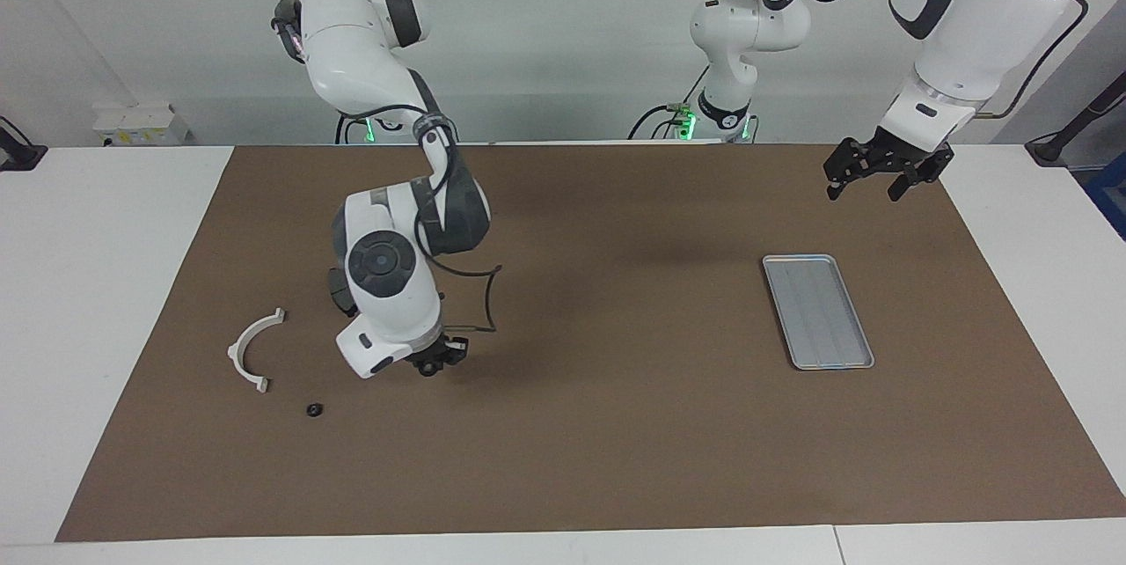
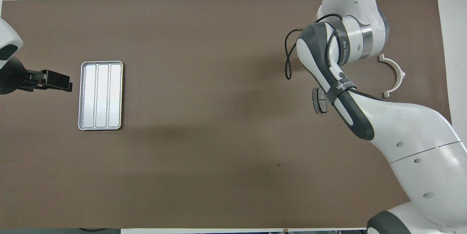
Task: Pick bearing gear from pile to tray
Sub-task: 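Carry the bearing to the table center and release it with the right gripper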
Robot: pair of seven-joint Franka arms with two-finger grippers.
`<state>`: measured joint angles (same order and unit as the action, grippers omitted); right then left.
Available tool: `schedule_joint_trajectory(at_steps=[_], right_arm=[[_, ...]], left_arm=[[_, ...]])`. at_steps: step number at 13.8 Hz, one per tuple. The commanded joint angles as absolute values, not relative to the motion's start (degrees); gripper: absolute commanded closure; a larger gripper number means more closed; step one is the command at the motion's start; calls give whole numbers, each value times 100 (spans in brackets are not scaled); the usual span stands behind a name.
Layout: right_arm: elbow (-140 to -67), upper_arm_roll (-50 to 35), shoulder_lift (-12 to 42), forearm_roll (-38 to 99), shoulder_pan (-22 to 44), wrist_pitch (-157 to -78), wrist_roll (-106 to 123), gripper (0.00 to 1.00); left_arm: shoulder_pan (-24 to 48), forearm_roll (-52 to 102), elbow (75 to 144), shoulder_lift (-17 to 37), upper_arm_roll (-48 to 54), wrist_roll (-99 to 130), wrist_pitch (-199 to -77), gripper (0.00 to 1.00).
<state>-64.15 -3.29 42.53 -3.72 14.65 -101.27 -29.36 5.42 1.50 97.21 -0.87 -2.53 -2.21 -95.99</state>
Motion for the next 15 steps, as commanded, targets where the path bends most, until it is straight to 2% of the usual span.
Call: schedule_joint_trajectory(at_steps=[1, 6, 15], right_arm=[[-6267, -308, 4271, -325, 2142, -10273, -4477, 98], [-6267, -281, 4429, -334, 3136, -10932, -6746, 98], [-6258, -220, 4948, -334, 3981, -11707, -8710, 100]], left_arm=[[501, 176, 9817, -202, -229, -290, -9668, 0], [510, 176, 9817, -202, -229, -290, -9668, 0], [510, 176, 9817, -202, -229, -290, -9668, 0]])
